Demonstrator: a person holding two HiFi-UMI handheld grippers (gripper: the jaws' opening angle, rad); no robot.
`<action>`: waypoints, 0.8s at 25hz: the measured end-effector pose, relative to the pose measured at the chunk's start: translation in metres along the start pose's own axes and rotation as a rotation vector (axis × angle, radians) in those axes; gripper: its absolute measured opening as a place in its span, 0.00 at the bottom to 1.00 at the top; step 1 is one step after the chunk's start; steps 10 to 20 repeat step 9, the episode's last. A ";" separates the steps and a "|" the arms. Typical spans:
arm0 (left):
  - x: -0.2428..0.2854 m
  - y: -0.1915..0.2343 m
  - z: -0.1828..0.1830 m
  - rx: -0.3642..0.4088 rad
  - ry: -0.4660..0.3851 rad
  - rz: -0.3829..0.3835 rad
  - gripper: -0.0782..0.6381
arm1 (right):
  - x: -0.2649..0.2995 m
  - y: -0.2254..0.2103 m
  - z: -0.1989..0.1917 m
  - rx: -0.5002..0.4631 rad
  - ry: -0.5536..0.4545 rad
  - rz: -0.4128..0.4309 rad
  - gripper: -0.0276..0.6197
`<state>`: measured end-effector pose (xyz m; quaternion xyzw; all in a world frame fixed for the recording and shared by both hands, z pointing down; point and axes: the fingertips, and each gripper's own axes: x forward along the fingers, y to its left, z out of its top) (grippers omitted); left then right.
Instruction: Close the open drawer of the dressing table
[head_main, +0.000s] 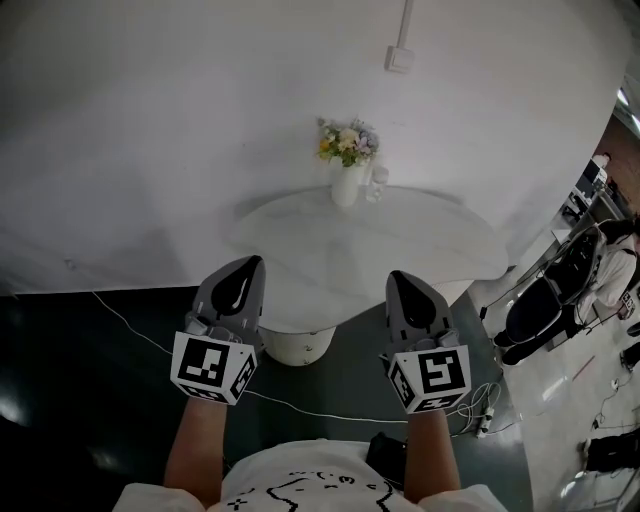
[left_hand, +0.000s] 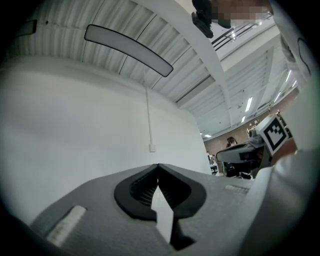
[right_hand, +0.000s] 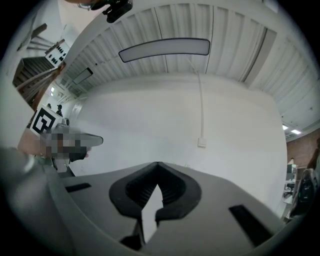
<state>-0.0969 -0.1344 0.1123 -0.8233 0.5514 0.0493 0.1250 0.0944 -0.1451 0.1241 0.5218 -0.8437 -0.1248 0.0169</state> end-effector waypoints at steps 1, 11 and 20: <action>0.000 0.000 0.000 0.000 -0.002 0.000 0.13 | 0.000 0.000 0.000 -0.002 0.000 0.000 0.04; 0.001 0.004 0.001 -0.001 -0.004 0.003 0.13 | 0.002 0.003 0.001 -0.005 0.000 0.007 0.04; 0.001 0.004 0.001 -0.001 -0.004 0.003 0.13 | 0.002 0.003 0.001 -0.005 0.000 0.007 0.04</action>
